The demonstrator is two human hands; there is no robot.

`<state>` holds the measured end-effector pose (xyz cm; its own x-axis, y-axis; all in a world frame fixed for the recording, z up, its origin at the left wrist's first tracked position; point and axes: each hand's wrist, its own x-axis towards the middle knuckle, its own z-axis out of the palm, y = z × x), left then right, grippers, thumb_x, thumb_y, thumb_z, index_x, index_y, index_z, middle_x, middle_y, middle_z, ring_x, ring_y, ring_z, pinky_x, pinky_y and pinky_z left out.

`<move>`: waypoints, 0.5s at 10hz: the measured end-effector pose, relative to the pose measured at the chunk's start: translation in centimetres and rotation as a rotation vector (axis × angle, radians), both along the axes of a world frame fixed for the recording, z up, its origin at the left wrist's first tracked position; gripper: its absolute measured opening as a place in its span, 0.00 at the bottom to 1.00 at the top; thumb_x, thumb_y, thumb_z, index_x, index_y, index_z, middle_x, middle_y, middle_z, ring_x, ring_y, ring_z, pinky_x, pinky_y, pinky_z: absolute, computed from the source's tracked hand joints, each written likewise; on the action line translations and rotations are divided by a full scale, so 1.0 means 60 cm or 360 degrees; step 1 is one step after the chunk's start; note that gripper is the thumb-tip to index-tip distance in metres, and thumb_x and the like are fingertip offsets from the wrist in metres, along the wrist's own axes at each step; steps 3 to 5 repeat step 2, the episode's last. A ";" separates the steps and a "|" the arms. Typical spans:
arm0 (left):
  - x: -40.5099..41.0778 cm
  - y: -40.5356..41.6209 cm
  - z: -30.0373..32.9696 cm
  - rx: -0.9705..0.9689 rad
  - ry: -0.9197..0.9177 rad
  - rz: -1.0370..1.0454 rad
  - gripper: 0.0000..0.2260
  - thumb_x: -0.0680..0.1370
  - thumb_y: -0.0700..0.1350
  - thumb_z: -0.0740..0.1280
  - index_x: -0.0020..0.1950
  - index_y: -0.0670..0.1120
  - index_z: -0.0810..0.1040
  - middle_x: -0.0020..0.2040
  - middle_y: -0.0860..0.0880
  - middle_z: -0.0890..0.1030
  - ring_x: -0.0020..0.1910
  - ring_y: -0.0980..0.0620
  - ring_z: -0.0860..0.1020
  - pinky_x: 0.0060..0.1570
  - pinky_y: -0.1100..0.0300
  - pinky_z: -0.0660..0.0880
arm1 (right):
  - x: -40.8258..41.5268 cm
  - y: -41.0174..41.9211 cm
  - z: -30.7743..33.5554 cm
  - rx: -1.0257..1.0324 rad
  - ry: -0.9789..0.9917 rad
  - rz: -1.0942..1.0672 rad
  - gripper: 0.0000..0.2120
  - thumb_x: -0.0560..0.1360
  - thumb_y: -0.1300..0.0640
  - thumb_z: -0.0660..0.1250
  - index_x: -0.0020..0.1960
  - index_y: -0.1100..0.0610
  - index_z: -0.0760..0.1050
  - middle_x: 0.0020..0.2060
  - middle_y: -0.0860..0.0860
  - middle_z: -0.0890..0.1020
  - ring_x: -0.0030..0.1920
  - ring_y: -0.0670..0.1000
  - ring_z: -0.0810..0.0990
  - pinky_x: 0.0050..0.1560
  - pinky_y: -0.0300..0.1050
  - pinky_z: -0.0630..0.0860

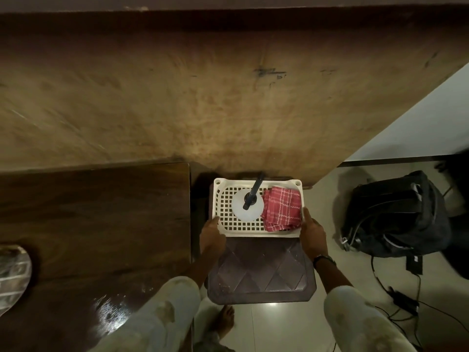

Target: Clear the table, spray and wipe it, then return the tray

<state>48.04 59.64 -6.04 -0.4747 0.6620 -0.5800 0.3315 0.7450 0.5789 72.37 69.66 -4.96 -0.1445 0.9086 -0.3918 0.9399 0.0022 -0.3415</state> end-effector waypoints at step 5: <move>-0.034 -0.023 0.025 0.0197 0.0135 -0.0483 0.27 0.76 0.41 0.66 0.74 0.45 0.63 0.77 0.43 0.55 0.75 0.41 0.58 0.73 0.52 0.60 | -0.003 -0.036 0.047 0.0087 0.0311 -0.0324 0.23 0.80 0.59 0.57 0.74 0.56 0.61 0.66 0.59 0.72 0.63 0.60 0.73 0.62 0.55 0.71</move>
